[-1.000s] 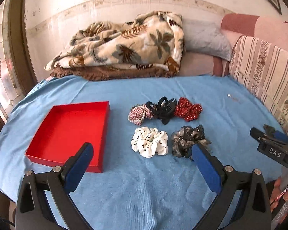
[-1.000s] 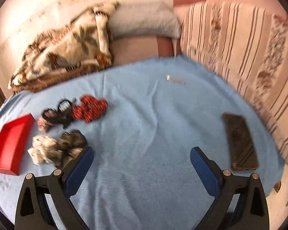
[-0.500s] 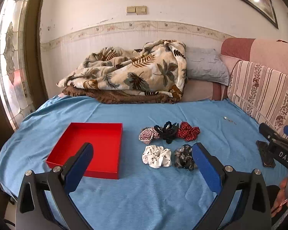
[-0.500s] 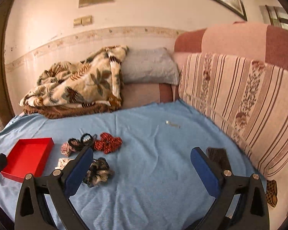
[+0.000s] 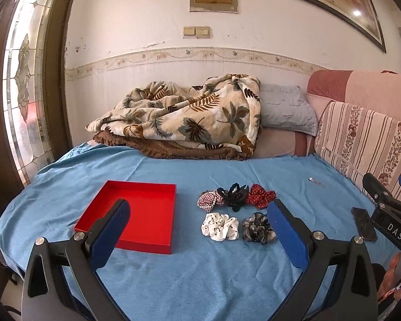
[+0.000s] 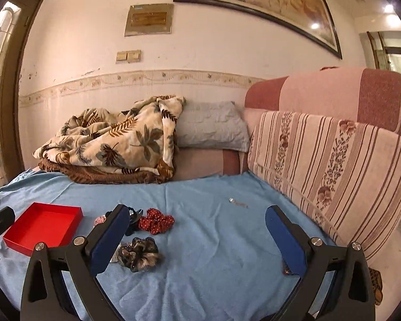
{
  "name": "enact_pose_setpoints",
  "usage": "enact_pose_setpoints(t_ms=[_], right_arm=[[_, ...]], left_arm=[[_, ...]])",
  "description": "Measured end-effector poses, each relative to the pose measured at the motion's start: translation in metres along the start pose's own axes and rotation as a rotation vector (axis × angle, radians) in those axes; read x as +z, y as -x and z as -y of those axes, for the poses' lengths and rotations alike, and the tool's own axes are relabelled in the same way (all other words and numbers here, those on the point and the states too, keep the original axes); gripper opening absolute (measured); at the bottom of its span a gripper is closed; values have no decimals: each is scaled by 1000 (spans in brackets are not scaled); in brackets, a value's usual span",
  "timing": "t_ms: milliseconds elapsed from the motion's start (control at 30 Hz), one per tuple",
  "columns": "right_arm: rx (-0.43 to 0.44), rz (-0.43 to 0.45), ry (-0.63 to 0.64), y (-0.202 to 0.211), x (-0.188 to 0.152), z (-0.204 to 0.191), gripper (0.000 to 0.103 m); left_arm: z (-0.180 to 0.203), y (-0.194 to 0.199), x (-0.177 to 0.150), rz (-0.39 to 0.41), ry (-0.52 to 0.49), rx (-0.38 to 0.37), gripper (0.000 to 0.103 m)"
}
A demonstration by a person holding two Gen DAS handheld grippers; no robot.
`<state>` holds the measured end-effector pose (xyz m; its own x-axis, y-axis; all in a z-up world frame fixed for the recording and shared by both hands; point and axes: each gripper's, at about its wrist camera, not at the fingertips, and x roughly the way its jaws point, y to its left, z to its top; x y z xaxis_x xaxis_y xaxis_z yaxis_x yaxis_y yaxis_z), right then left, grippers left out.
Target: Organize jewelry
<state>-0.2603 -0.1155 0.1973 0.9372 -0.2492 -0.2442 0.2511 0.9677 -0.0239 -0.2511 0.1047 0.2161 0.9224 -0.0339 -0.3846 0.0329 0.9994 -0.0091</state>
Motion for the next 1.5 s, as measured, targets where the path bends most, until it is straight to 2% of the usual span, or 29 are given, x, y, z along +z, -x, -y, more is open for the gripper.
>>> enact_pose_setpoints(t_ms=[300,600,1000,1300,1500], right_arm=[[-2,17,10,7,-4,-1,103],[15,-7,36,-2,-9,-5,103],[52,-105,51,-38,-25,-10,103],[54,-167,38,-58,-36,-11,103],[92,-249,33,-78,-48,-13,103]], left_arm=[[0,5,-4,6,-6,19,102],[4,-10,-12,-40,-27,22,102],[5,-51,-24,-146,-27,2,102],[7,-75,-30,-192,-45,-2,102],[-10,-92,-28,-199,-77,22,102]])
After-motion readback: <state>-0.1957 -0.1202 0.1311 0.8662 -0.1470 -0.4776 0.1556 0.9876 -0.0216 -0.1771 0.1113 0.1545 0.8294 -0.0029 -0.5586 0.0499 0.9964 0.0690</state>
